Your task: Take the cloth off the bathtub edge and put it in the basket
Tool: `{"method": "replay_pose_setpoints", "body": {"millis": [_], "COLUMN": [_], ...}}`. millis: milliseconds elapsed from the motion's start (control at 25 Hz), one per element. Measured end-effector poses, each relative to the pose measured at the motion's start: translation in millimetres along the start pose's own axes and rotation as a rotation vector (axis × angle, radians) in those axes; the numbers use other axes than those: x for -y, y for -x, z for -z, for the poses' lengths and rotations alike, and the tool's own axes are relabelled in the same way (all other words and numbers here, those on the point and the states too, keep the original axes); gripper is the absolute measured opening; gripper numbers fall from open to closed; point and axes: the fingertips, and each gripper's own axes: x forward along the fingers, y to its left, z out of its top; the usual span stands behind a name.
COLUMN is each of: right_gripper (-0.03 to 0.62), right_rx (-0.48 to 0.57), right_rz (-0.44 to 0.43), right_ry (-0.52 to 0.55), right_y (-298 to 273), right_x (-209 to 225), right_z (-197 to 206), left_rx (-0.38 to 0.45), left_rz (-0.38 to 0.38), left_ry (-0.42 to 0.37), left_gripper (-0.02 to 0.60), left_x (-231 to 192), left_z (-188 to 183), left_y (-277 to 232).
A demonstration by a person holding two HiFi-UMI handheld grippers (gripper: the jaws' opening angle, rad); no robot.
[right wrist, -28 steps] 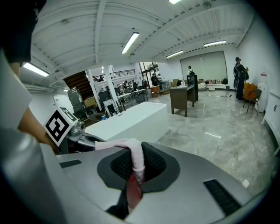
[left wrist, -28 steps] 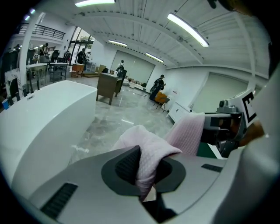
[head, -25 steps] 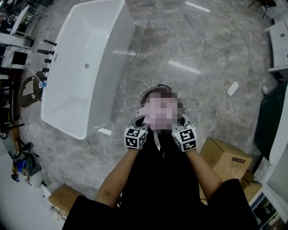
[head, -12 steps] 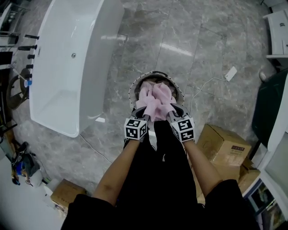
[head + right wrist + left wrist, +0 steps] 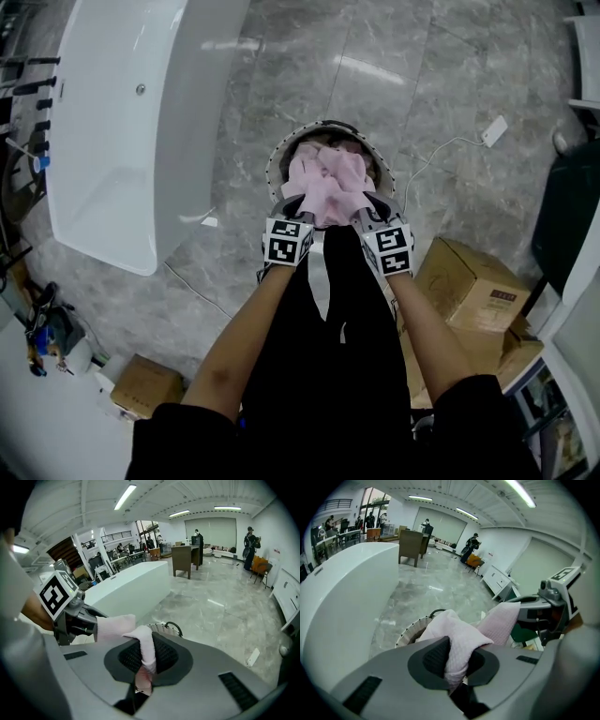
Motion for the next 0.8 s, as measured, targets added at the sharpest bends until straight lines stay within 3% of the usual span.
{"method": "replay_pose_setpoints", "body": {"millis": [200,320,480,600,800], "right_gripper": [0.038,0.037,0.038,0.038,0.038], "right_rx": [-0.032,-0.026,-0.04,-0.065,-0.085], "right_rz": [0.037,0.082,0.169,0.156,0.083], "right_ry": [-0.047,-0.152,-0.25,-0.303,-0.442], "right_y": [-35.5,-57.3,-77.0,-91.6,-105.6], "right_x": [14.7,32.9,50.7,51.7,46.0], "right_z": [27.7,44.8,61.4,72.6,87.8], "left_rx": [0.03,-0.002,0.011,-0.011,-0.125], "left_rz": [0.018,0.026,0.086,0.106,0.142], "left_ry": [0.062,0.075,0.017,0.001,0.019], "left_gripper": [0.066,0.083,0.147,0.155,0.198], "left_x": [-19.6,-28.7,-29.2,-29.4,-28.8], "left_z": [3.5,16.2,18.9,25.0,38.3], "left_y": [-30.4,-57.6,-78.9,-91.2,-105.6]}}
